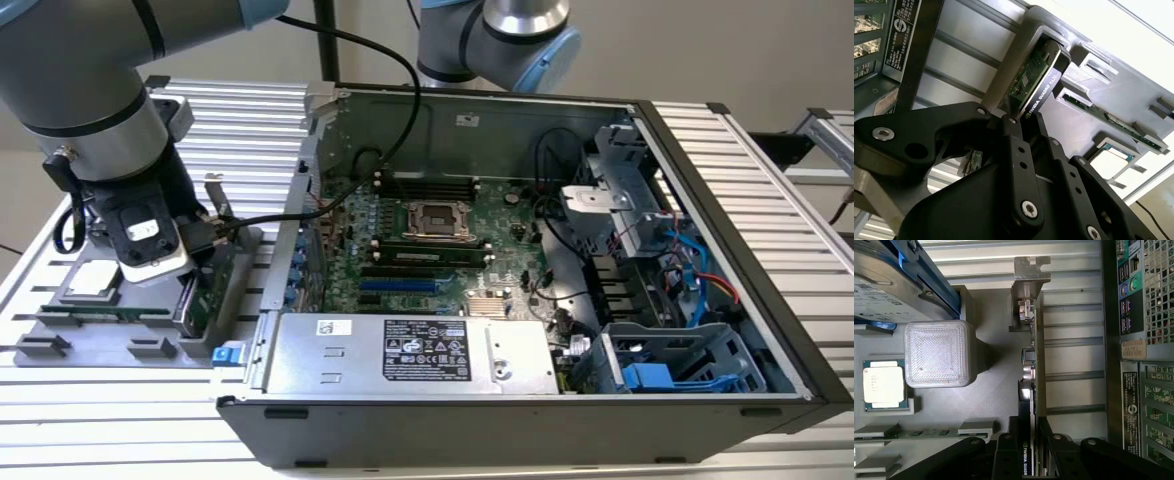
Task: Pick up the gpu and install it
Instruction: 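Pick up the gpu and move the gpu toward the slot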
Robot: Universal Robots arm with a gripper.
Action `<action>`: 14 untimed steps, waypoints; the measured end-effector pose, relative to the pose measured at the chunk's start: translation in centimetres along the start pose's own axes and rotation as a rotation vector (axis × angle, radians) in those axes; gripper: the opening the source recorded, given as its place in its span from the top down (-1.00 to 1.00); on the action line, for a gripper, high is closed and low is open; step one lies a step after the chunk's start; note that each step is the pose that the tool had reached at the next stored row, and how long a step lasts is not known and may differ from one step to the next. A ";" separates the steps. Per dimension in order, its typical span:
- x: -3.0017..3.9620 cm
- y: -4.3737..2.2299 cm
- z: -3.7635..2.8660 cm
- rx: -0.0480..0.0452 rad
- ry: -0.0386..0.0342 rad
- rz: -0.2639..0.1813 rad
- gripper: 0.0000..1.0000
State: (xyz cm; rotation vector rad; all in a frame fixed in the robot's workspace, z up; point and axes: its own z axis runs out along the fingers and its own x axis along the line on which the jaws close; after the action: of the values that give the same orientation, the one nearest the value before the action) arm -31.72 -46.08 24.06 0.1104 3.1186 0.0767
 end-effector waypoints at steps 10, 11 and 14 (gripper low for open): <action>0.00 0.00 0.02 0.0000 0.0000 0.000 1.00; 0.00 0.00 0.02 0.0000 -0.0001 0.000 1.00; 0.00 0.00 0.02 0.0000 0.0000 0.000 1.00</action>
State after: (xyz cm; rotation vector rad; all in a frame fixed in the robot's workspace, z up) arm -31.72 -46.08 24.04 0.1105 3.1186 0.0767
